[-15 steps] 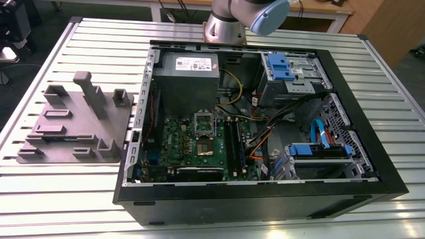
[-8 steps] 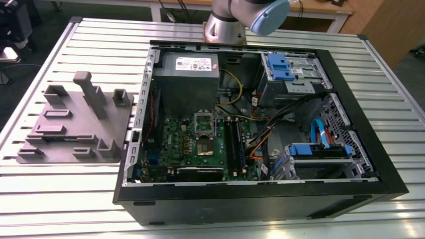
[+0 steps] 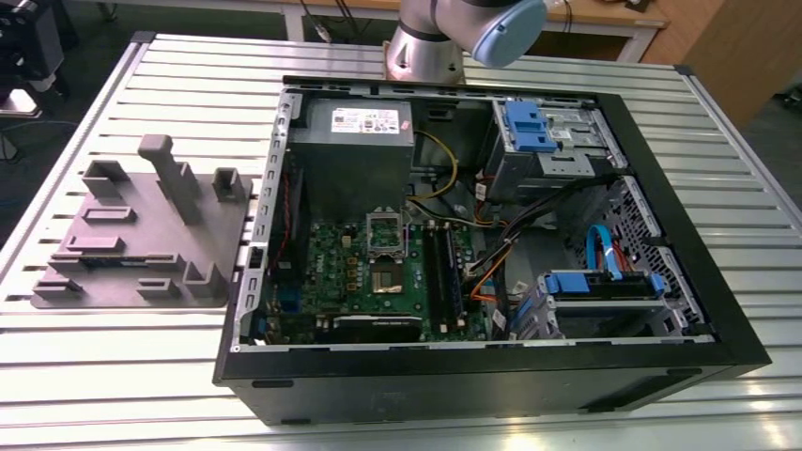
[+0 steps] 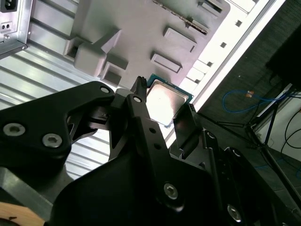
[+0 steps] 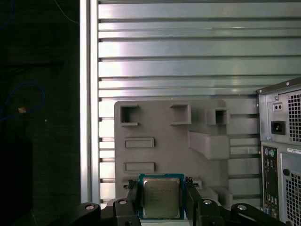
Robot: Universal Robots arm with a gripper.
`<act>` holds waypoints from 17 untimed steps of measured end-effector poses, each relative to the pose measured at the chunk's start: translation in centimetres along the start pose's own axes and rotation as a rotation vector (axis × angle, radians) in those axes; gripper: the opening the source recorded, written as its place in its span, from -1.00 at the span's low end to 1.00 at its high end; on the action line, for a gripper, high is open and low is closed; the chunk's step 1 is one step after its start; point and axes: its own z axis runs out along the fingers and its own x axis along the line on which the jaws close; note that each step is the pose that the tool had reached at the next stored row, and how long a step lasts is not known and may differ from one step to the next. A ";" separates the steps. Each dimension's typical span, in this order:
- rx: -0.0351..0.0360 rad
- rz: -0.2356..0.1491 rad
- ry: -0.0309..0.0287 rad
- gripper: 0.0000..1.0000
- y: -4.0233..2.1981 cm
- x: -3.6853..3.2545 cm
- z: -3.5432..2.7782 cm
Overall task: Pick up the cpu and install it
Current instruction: 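Pick up the cpu and move it towards the insertion slot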
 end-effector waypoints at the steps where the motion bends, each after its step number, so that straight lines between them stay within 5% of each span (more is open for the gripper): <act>1: 0.0001 0.000 0.0002 -0.05 0.00 -0.02 -0.01; 17: 0.0000 0.000 0.0001 -0.05 0.02 -0.45 0.00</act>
